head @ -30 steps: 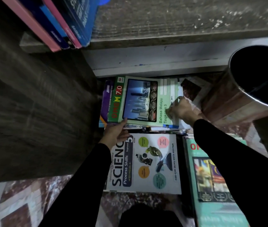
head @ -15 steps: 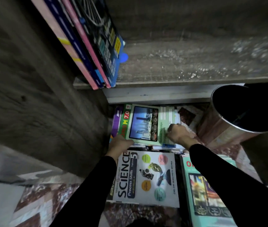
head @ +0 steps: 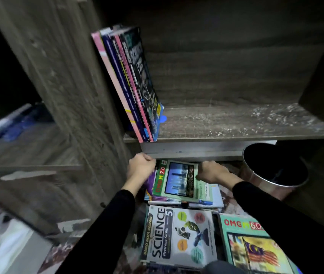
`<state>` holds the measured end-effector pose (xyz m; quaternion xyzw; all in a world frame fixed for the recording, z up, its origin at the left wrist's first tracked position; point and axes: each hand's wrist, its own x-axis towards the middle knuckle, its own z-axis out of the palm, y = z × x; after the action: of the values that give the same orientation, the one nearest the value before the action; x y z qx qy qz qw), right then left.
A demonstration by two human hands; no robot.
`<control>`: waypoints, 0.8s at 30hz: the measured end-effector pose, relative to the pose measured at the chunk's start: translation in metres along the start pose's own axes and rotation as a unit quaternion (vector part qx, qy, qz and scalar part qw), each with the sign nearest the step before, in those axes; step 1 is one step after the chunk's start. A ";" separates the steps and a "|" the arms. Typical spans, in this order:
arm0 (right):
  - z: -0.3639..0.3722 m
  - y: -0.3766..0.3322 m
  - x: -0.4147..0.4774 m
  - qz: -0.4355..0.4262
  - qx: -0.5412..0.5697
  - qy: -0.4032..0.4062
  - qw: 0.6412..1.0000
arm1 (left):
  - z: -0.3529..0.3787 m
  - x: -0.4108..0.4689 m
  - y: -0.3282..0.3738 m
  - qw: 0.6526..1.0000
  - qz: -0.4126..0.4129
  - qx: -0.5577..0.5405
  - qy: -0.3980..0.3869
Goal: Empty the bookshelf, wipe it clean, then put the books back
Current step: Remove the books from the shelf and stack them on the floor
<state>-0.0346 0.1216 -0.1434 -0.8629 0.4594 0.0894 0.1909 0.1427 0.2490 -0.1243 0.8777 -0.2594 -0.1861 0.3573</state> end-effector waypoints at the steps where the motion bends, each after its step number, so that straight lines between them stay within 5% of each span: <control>1: -0.010 -0.006 -0.004 -0.011 0.002 0.007 1.000 | -0.010 -0.002 0.008 0.999 0.016 -0.009 0.029; 7: -0.065 -0.056 -0.016 -0.100 0.063 0.085 0.989 | -0.066 -0.003 0.049 0.967 0.122 -0.137 0.178; 17: -0.112 -0.140 0.009 -0.223 0.213 0.213 0.927 | -0.108 0.027 0.098 0.955 0.145 -0.197 0.171; 24: -0.116 -0.152 0.029 -0.239 0.263 0.204 0.912 | -0.098 0.041 0.099 0.943 0.168 -0.215 0.193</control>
<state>0.1049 0.1282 -0.0102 -0.8647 0.2752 -0.2613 0.3290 0.1937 0.2166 0.0077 0.7427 -0.2826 -0.0023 0.6071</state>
